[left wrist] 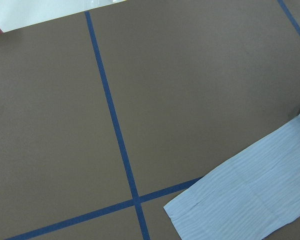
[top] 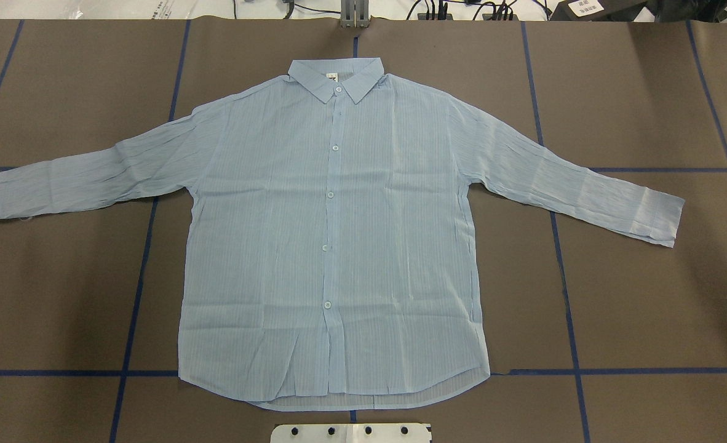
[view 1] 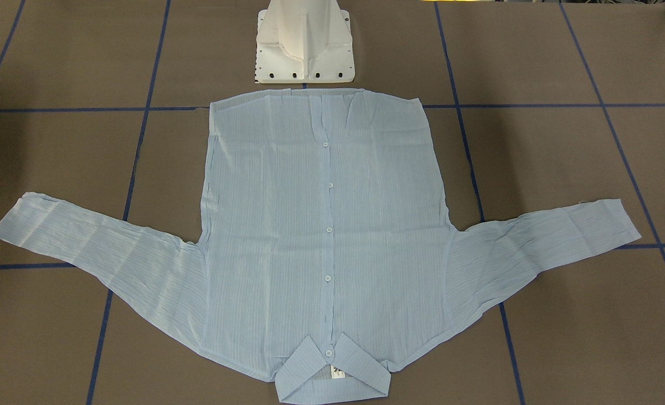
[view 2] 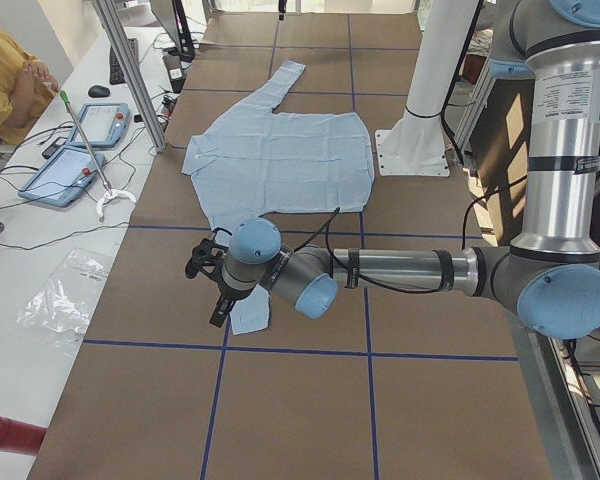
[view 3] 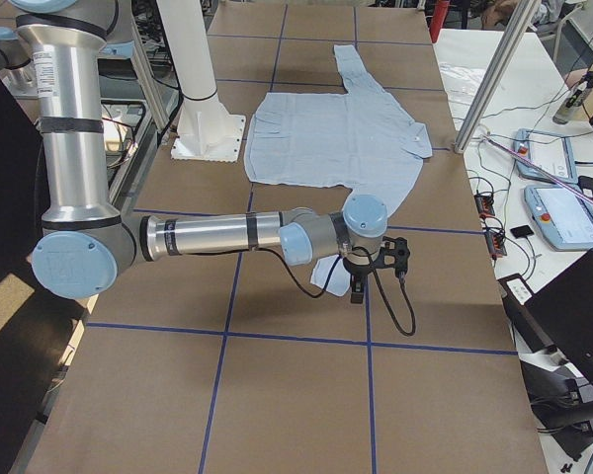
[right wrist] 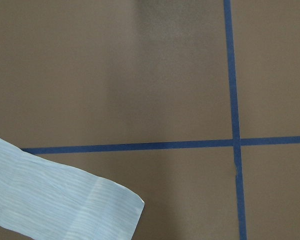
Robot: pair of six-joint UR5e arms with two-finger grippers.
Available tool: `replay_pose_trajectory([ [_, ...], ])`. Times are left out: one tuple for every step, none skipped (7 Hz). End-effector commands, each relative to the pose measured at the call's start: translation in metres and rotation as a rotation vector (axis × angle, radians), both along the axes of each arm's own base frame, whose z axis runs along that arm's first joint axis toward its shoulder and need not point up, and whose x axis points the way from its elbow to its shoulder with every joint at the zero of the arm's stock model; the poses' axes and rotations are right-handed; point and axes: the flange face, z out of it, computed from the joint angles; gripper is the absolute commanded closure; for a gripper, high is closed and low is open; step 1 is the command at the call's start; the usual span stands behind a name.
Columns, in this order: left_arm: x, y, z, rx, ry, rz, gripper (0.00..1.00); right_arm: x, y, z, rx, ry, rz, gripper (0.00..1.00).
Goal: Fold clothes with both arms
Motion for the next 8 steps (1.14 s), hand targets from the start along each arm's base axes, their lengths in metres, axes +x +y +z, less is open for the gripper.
replay_pose_trajectory([
  [0.000,0.007,-0.006,0.023,0.001,-0.001,0.00,0.001,0.005,-0.005,0.019,-0.002,0.003,0.00],
  [0.001,0.006,-0.007,0.028,0.000,-0.001,0.00,0.001,0.016,-0.004,0.012,-0.007,0.005,0.00],
  [0.000,0.008,0.001,0.013,-0.003,-0.002,0.00,0.003,0.024,0.011,-0.017,-0.003,0.004,0.00],
  [0.000,0.013,0.006,0.002,-0.001,-0.002,0.00,0.003,0.031,0.013,0.022,-0.009,0.006,0.00],
  [0.000,0.015,0.008,0.001,0.000,0.001,0.00,-0.009,0.034,0.032,0.054,-0.014,-0.019,0.00],
  [0.000,0.016,0.004,0.000,0.005,-0.004,0.00,-0.035,0.034,0.038,0.118,-0.020,-0.066,0.00],
  [0.000,0.018,0.010,-0.011,0.002,-0.004,0.00,-0.043,0.033,0.060,0.085,-0.009,-0.072,0.00],
  [0.000,0.019,0.014,-0.013,0.000,-0.001,0.00,-0.076,0.033,0.063,0.103,-0.005,-0.132,0.00],
])
